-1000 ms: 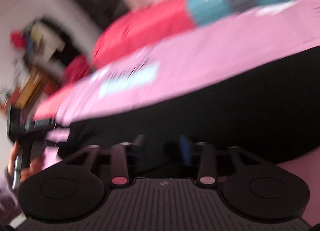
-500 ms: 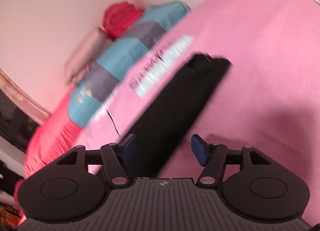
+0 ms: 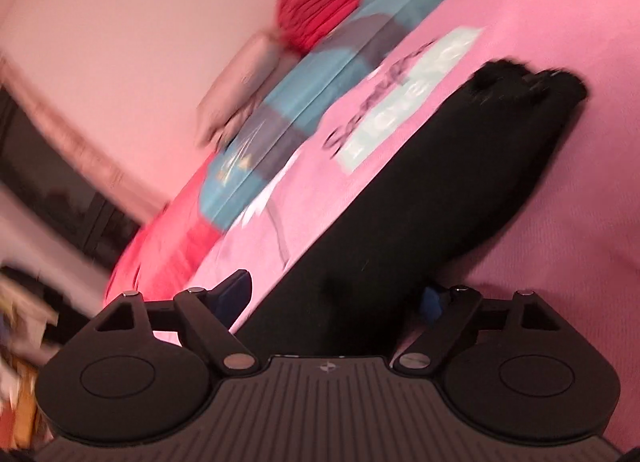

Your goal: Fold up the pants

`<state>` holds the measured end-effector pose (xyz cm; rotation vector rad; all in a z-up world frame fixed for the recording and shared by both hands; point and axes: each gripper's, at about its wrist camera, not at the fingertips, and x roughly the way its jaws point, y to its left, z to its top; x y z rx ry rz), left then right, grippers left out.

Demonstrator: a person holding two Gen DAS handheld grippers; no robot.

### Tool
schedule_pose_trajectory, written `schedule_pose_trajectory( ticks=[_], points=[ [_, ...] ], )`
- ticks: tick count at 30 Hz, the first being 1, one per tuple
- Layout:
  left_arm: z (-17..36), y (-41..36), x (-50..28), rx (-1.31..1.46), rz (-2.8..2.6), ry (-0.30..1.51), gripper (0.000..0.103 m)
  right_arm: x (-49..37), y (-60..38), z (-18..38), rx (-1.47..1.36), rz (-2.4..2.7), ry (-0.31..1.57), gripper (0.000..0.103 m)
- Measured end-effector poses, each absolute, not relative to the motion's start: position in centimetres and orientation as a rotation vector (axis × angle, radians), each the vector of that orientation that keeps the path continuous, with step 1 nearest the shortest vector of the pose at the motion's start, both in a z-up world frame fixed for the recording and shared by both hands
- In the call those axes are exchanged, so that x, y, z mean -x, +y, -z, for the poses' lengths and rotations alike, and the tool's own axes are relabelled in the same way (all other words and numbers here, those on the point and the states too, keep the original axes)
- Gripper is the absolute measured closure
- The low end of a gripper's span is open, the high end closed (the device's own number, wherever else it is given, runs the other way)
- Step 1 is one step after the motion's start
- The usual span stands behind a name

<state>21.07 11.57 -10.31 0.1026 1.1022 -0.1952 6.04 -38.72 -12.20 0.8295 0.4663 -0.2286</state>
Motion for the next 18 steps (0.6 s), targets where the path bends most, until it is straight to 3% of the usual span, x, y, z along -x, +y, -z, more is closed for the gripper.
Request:
schedule_pose_trajectory(
  ticks=[2,4,5,6,7,9,10,11,13,14,16,17,18],
  points=[
    [10.3,11.5,-21.1,-0.099,0.184,1.103,0.0,-6.3,-39.0,12.1,-0.785,0.198,0.479,0.022],
    [10.3,11.4,-21.1,-0.099,0.174,1.103,0.0,-6.0,-41.4,12.4,-0.864,0.268,0.441,0.046],
    [10.3,11.4,-21.1,-0.101,0.17,1.103,0.0,-5.8,-42.9,13.0,-0.954,0.336,0.409,0.067],
    [10.3,11.3,-21.1,-0.102,0.166,1.103,0.0,-5.8,-43.8,13.4,-1.025,0.355,0.394,0.071],
    [10.3,11.3,-21.1,-0.102,0.163,1.103,0.0,-5.9,-43.8,13.4,-1.037,0.339,0.392,0.068],
    [10.3,11.3,-21.1,-0.1,0.155,1.104,0.0,-6.6,-42.3,12.5,-0.934,0.239,0.457,0.047],
    [10.3,11.3,-21.1,-0.098,0.152,1.105,0.0,-6.6,-41.4,12.3,-0.878,0.189,0.492,0.044],
    [10.3,11.3,-21.1,-0.096,0.15,1.107,0.0,-6.2,-40.9,11.9,-0.834,0.172,0.505,0.043],
    [10.3,11.3,-21.2,-0.093,0.147,1.109,0.0,-4.9,-41.6,11.7,-0.835,0.287,0.508,0.054],
    [10.3,11.3,-21.2,-0.092,0.145,1.109,0.0,-4.2,-42.1,11.6,-0.863,0.343,0.506,0.068],
    [10.3,11.3,-21.2,-0.092,0.142,1.107,0.0,-4.0,-41.9,11.5,-0.892,0.332,0.531,0.064],
    [10.3,11.2,-21.2,-0.092,0.14,1.105,0.0,-4.4,-41.3,11.4,-0.868,0.308,0.554,0.058],
    [10.3,11.2,-21.2,-0.091,0.138,1.104,0.0,-4.9,-40.8,11.1,-0.833,0.291,0.559,0.046]
  ],
)
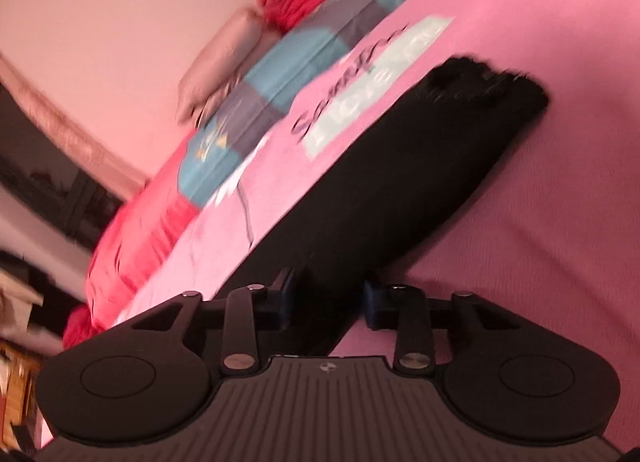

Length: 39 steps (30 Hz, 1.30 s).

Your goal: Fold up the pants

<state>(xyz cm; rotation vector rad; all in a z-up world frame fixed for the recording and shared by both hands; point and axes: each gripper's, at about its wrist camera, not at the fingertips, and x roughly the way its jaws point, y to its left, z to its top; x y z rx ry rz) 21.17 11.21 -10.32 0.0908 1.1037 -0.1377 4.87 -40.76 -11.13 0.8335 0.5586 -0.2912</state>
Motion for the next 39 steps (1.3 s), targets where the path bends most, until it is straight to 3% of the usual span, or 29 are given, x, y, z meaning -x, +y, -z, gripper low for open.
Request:
schedule_pose_trajectory(
  ticks=[2,4,5,6,9,11,13,15,17,20,25,27,30,35,39],
  points=[
    [10.3,11.1,-21.2,-0.09,0.132,1.103,0.0,-6.1,-40.7,11.0,-0.815,0.265,0.554,0.039],
    [10.3,11.1,-21.2,-0.092,0.128,1.105,0.0,-7.3,-41.5,11.3,-0.816,0.264,0.533,0.043],
    [10.3,11.1,-21.2,-0.093,0.128,1.106,0.0,-7.9,-42.1,11.6,-0.819,0.275,0.516,0.054],
    [10.3,11.1,-21.2,-0.093,0.129,1.106,0.0,-8.4,-42.9,12.0,-0.841,0.301,0.501,0.075],
    [10.3,11.1,-21.2,-0.094,0.13,1.105,0.0,-8.5,-43.5,12.7,-0.941,0.332,0.484,0.082],
    [10.2,11.0,-21.2,-0.096,0.128,1.111,0.0,-8.7,-43.3,11.6,-0.854,0.328,0.548,0.085],
    [10.0,10.9,-21.1,-0.074,0.164,1.118,0.0,-7.2,-44.6,9.7,-0.885,0.323,0.486,0.086],
    [10.1,10.0,-20.5,-0.071,0.213,1.114,0.0,-6.1,-45.8,9.1,-0.864,0.371,0.44,0.086],
    [10.3,8.6,-20.1,-0.148,0.208,1.102,0.0,-6.9,-46.6,11.0,-0.824,0.41,0.564,0.086],
    [10.7,8.2,-19.9,-0.18,0.201,1.091,0.0,-6.6,-47.4,11.3,-0.847,0.376,0.543,0.083],
    [9.9,9.2,-20.6,-0.133,0.238,1.125,0.0,-3.2,-49.3,10.3,-0.994,0.625,0.438,0.054],
    [9.4,9.8,-20.6,-0.109,0.247,1.128,0.0,-0.8,-48.6,9.3,-1.011,0.772,0.398,0.039],
    [8.3,10.8,-20.1,-0.06,0.27,1.11,0.0,0.6,-44.4,7.2,-0.855,0.789,0.406,0.04],
    [8.6,11.6,-19.9,-0.098,0.259,1.101,0.0,-4.0,-30.5,5.8,-0.597,0.188,0.612,0.043],
    [9.4,11.9,-19.7,-0.124,0.262,1.093,0.0,-8.9,-18.7,5.3,-0.391,-0.224,0.643,0.046]
  ],
)
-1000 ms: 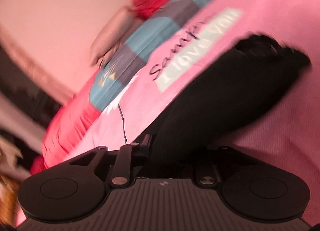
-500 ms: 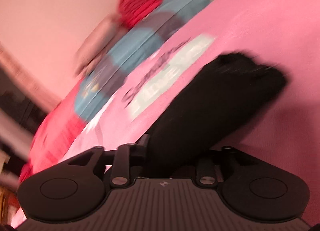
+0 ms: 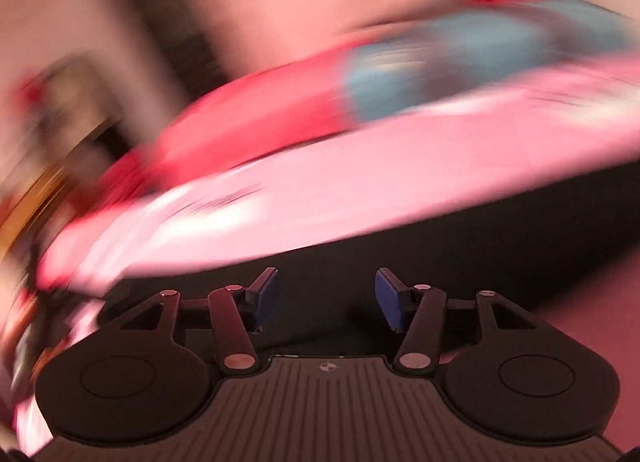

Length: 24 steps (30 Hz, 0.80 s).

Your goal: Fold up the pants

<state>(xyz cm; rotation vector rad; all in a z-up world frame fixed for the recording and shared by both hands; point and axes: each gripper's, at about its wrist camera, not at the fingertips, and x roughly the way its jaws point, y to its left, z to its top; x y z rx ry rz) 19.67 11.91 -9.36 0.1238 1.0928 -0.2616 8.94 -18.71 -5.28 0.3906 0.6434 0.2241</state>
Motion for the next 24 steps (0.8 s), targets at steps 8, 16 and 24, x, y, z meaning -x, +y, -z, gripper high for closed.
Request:
schedule_pose_trajectory(
  ticks=[8,16,24],
  points=[
    [9.4,14.5,-18.4,-0.102,0.316,1.071,0.0,-11.7,-9.3,10.2,-0.175,-0.511,0.921,0.068],
    [9.6,15.3,-17.4,-0.095,0.349,1.023,0.0,-14.4,-10.2,6.6,-0.242,-0.396,0.791,0.056],
    [6.0,15.4,-17.6,-0.076,0.391,0.98,0.0,-14.9,-10.7,8.1,-0.375,-0.349,0.812,0.05]
  ],
)
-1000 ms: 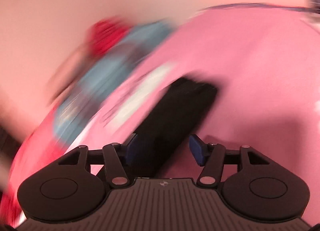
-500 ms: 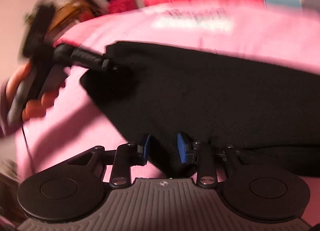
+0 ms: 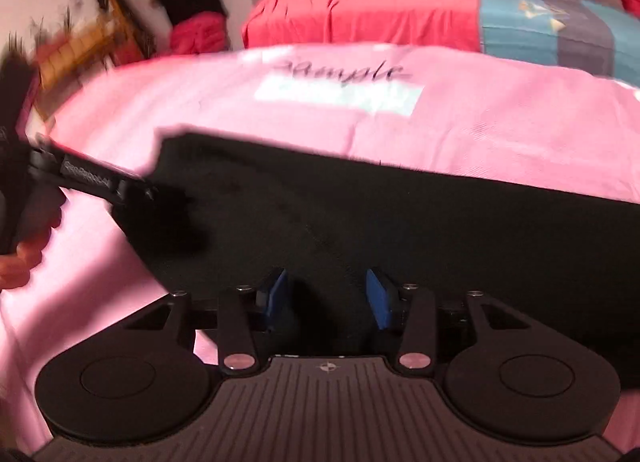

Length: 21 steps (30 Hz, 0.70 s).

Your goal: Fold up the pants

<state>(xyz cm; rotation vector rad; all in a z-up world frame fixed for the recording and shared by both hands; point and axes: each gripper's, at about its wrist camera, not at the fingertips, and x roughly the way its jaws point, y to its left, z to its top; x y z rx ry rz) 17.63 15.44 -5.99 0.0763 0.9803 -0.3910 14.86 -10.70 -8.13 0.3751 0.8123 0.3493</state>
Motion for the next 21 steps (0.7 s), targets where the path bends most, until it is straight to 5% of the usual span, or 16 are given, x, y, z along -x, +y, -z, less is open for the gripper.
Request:
schedule_pose_trajectory(
  ticks=[8,12,15,21],
  points=[
    [9.6,14.0,-20.4,-0.116,0.328,1.08,0.0,-8.5,-12.8,9.4,-0.473,-0.319,0.885,0.049],
    [9.9,12.8,-20.0,-0.202,0.293,1.078,0.0,-10.5,-13.1,10.3,-0.598,-0.275,0.771,0.048],
    [9.8,12.4,-20.2,-0.221,0.272,1.093,0.0,-12.9,-12.4,12.7,-0.702,-0.419,0.914,0.048],
    [9.8,12.2,-20.3,-0.231,0.252,1.102,0.0,-10.3,-13.2,8.6,-0.461,-0.362,0.84,0.049]
  ],
)
